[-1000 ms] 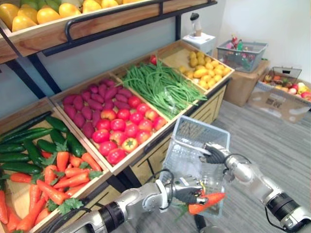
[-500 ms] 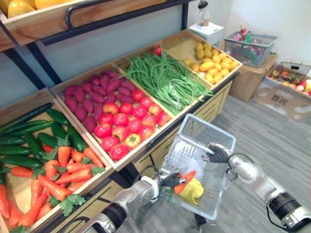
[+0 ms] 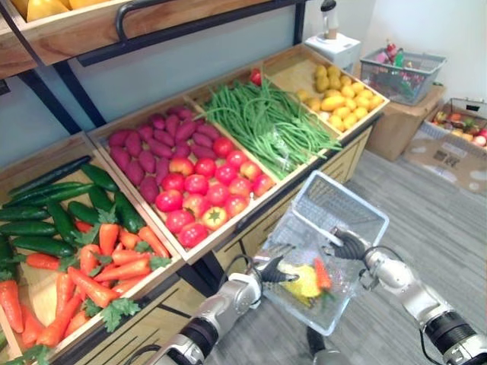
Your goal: Pick vegetable in the basket
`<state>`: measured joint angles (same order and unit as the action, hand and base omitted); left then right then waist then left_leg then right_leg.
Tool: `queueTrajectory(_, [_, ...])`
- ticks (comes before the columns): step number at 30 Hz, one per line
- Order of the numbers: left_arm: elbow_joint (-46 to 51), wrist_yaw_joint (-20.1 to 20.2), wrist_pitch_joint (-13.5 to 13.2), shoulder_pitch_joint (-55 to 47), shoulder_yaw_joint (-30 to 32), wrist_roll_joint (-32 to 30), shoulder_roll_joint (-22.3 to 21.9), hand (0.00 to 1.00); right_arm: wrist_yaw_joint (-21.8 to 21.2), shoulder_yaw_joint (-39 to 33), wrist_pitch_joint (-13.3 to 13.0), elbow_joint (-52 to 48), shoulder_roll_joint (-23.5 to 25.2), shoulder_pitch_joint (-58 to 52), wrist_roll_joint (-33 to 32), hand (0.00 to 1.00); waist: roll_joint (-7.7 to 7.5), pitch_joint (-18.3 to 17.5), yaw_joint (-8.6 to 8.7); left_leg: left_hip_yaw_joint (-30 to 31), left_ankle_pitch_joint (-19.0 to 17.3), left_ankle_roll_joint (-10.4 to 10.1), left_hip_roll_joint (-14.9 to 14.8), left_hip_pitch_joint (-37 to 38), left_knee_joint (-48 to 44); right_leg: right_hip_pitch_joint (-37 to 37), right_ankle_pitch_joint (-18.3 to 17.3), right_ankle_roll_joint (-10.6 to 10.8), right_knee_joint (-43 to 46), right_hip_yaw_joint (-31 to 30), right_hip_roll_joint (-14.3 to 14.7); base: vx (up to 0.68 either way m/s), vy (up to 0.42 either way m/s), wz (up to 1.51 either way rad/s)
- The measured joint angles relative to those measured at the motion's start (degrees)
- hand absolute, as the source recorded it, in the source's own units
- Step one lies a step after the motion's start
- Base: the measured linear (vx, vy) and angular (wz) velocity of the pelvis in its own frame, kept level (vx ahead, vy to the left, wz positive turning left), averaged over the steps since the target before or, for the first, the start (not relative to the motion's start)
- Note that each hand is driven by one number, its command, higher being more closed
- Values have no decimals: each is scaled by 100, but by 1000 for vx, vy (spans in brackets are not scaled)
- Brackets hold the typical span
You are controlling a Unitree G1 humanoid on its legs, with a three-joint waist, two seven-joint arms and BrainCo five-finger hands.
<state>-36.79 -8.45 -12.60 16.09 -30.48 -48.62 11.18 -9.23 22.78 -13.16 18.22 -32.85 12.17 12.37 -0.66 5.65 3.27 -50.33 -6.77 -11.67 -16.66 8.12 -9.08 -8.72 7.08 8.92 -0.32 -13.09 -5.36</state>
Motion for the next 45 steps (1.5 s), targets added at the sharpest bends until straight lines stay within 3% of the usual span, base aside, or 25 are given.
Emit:
queueTrajectory(9, [761,7,-10,-63,104,18,15,0,-12,-248,3,-30,1,-271,-10,100,-4,1,-20,327,68,86,59,-167,82,48,0,1,-48,269,-108,-21,-2,18])
queueTrajectory(14, [3020,-13,-275,-807,924,324,376,0,-12,-1036,-10,60,2,-965,-11,100,-14,-9,-43,995,303,206,252,-336,434,250,-95,119,-58,870,-346,-18,6,60])
queueTrajectory(21, [4883,-31,-577,-1714,1967,802,1126,0,37,-1915,-36,877,140,-1656,48,100,-57,-160,-127,2017,854,389,658,-519,1181,529,-256,190,-59,1865,-678,-5,13,80])
queueTrajectory(26, [5776,-263,-696,-2100,2644,1020,1148,0,317,-2772,6,2052,707,-1790,334,100,-100,-293,-217,2650,1120,477,809,-646,1489,754,-359,191,-50,2438,-809,-15,10,72])
queueTrajectory(29, [6224,-548,-705,-2262,3043,1019,1117,0,722,-3329,57,2677,950,-1834,352,100,-98,-395,-253,3015,1196,513,851,-766,1497,899,-458,180,-32,2771,-854,-20,4,54])
queueTrajectory(31, [6298,-736,-707,-2350,3243,1020,1015,0,922,-3605,77,3068,1075,-1859,351,100,-96,-505,-289,3218,1255,517,853,-863,1498,918,-531,169,36,2958,-861,-22,-9,55])
queueTrajectory(37, [6082,-1161,-579,-3119,4061,1512,-110,0,1429,-4431,238,4124,1558,-2038,330,100,-160,-719,-457,3880,1430,522,857,-1185,1500,1045,-728,93,144,3619,-845,-21,-14,55])
queueTrajectory(39, [5508,-1184,-532,-3268,4319,1736,-370,0,1548,-4636,311,4320,1688,-2122,324,100,-145,-729,-526,4063,1461,520,875,-1233,1500,1128,-758,70,144,3807,-838,-24,-7,57])
queueTrajectory(45, [2215,-1479,-201,-3645,5094,2130,-714,0,1935,-4978,412,4346,2154,-2402,223,100,-183,-743,-548,4598,1461,540,971,-1325,1500,1397,-921,93,143,4307,-837,-36,-2,42])
